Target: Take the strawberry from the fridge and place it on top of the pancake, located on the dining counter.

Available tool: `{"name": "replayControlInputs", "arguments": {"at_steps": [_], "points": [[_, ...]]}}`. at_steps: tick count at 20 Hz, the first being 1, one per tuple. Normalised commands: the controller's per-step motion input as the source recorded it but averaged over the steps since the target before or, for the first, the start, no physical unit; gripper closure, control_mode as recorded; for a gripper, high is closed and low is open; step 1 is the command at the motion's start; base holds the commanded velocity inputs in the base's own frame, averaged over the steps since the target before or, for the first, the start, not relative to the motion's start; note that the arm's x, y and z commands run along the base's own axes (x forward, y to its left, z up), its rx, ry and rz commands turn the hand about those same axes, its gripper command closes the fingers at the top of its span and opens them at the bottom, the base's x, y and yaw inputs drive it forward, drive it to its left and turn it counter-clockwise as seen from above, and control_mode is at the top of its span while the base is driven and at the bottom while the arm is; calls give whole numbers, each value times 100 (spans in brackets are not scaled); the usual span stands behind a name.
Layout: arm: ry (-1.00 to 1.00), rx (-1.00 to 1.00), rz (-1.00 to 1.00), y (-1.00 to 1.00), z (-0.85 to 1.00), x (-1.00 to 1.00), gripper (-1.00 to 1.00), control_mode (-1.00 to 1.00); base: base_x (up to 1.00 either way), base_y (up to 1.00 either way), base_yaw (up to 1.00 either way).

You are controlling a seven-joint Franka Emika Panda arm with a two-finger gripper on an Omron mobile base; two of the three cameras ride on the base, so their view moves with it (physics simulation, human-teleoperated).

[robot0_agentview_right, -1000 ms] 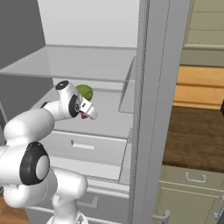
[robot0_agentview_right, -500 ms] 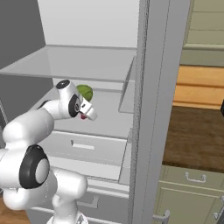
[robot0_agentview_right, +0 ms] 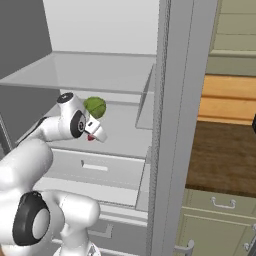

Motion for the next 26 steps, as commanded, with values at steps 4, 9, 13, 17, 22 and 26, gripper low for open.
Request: {"name": "replayControlInputs", "arguments": {"at_steps": [4, 9, 13, 17, 22, 26], "points": [[-7, 1, 4, 1, 16, -100, 100, -100, 0, 0, 0], [1, 9, 6, 0, 73, -90, 100, -100, 0, 0, 0], [4, 5, 14, 3, 94, -90, 100, -100, 0, 0, 0], [23, -4, 14, 0, 79, -52, 100, -100, 0, 0, 0], [22, -7, 22, 0, 57, -49, 100, -100, 0, 0, 0], [10, 3, 15, 0, 20, -84, 100, -100, 0, 0, 0]]}}
